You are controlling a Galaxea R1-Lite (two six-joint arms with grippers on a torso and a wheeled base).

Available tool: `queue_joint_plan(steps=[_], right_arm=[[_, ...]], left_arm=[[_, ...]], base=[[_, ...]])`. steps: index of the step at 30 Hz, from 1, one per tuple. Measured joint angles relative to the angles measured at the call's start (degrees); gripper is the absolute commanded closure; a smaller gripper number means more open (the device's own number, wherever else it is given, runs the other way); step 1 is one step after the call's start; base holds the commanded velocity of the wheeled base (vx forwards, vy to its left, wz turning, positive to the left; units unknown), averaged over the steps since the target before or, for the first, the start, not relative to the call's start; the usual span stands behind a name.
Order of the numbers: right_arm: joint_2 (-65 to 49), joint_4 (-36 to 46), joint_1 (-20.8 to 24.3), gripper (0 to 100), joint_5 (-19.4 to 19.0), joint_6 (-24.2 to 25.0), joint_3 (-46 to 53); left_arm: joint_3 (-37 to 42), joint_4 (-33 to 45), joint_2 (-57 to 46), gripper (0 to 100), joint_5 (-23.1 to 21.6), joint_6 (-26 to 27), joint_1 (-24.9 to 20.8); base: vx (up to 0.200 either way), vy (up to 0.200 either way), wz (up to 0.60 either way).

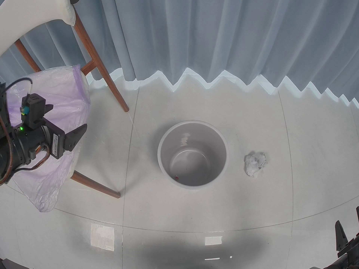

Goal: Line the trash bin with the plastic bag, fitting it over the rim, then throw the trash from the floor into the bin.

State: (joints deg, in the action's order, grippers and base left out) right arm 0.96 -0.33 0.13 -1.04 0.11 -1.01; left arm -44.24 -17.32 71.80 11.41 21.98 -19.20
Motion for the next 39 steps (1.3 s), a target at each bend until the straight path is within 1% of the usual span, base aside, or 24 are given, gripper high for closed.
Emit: queue_joint_plan(steps=[7, 9, 15, 19, 28, 39], right_arm=[[0.0, 0.0, 0.05, 0, 0.0, -0.01, 0.0], [0.0, 0.0, 0.05, 0, 0.02, -0.01, 0.0], [0.0, 0.0, 0.0, 0, 0.0, -0.01, 0.0], [0.0, 0.0, 0.0, 0, 0.0, -0.01, 0.0], [0.0, 0.0, 0.05, 0, 0.0, -0.01, 0.0], [0.0, 0.01, 0.0, 0, 0.0, -0.01, 0.0]], left_arm=[[-0.83, -0.22, 5.64, 0, 6.66, 0.13, -0.23], [-0.93, -1.15, 6.95, 0, 7.69, 0.21, 0.05], [-1.4, -7.28, 10.84, 0, 8.13, 0.93, 0.35], [-2.15, -9.87, 13.45, 0, 8.89, 1.44, 0.6], [-3.96, -10.79, 17.69, 0, 9.28, 5.03, 3.83], [-6.03, -11.74, 20.97, 0, 8.7, 5.12, 5.4]], base=[[0.0, 0.0, 0.0], [0.0, 0.0, 0.0], [0.0, 0.0, 0.0], [0.0, 0.0, 0.0], [0.0, 0.0, 0.0], [0.0, 0.0, 0.0]])
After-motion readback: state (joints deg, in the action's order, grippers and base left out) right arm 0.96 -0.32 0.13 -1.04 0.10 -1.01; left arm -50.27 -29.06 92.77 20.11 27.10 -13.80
